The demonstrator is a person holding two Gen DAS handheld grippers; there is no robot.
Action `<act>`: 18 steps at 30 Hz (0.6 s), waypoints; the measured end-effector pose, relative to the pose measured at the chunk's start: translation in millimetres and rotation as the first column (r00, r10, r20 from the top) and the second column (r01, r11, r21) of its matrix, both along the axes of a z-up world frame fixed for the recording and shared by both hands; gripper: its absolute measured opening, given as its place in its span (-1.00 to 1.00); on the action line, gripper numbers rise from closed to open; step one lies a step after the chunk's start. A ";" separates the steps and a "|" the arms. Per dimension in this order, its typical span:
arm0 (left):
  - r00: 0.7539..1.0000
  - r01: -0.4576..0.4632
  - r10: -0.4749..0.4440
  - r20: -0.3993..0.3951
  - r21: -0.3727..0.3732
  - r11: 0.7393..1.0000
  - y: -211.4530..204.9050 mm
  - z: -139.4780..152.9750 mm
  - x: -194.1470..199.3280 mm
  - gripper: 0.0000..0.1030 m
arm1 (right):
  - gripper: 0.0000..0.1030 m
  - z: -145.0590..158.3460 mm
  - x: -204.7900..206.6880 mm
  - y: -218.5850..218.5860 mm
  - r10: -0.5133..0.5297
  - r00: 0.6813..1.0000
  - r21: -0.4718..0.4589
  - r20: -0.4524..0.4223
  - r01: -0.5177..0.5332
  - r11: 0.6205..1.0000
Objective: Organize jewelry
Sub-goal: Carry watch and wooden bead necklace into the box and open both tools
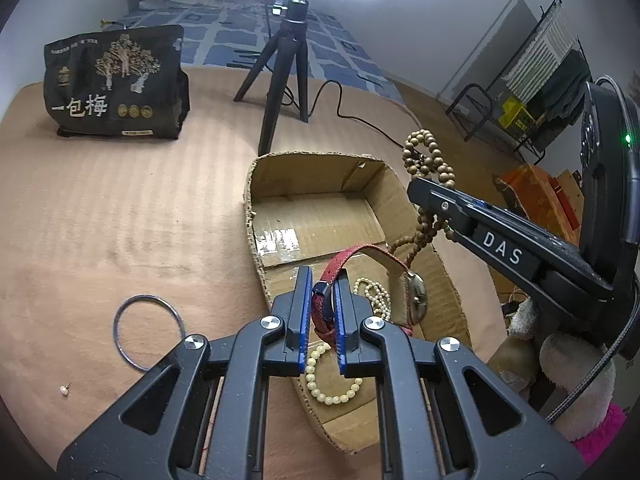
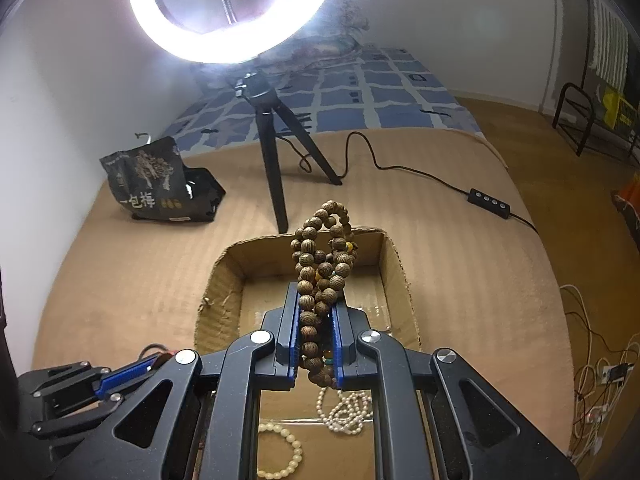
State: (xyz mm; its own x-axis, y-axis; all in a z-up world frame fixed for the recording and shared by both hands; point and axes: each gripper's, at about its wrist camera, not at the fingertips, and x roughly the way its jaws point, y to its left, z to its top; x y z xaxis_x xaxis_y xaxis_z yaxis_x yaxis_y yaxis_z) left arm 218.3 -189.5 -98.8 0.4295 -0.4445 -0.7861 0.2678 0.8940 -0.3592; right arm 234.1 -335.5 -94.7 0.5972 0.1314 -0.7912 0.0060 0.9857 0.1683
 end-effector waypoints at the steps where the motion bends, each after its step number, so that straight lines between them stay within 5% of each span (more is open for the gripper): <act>1: 1.000 0.001 -0.001 0.000 0.003 1.000 -1.2 -0.7 0.4 -0.84 | -0.78 -0.6 0.9 -0.9 -0.002 1.000 0.000 0.000 0.002 1.000; 6: 1.000 0.005 -0.005 0.001 0.019 1.000 -6.2 -4.9 2.4 -0.84 | -0.78 -4.7 4.2 -3.2 -0.003 1.000 0.001 -0.007 0.003 1.000; 10: 1.000 0.005 -0.005 -0.024 0.021 1.000 -7.1 -9.3 5.1 -0.58 | -0.75 -9.9 7.2 -2.9 -0.004 1.000 -0.014 -0.029 0.004 1.000; 12: 1.000 0.006 -0.005 -0.024 0.021 1.000 -6.6 -9.5 5.2 -0.42 | -0.40 -11.2 8.8 -3.4 -0.021 0.999 -0.034 -0.043 0.019 0.999; 13: 1.000 0.003 -0.003 -0.016 0.028 1.000 -6.3 -8.3 4.7 -0.42 | 0.07 -11.1 9.7 -3.7 -0.031 0.998 -0.043 -0.048 0.029 0.999; 14: 1.000 0.004 -0.004 -0.014 0.031 1.000 -6.1 -7.2 4.5 -0.42 | 0.32 -10.0 8.9 -4.6 -0.045 0.998 -0.051 -0.044 0.042 0.998; 18: 1.000 0.006 -0.006 -0.009 0.038 0.999 -4.4 -5.4 3.0 -0.42 | 0.32 -2.9 5.5 -7.3 -0.057 0.998 -0.041 -0.015 0.056 0.998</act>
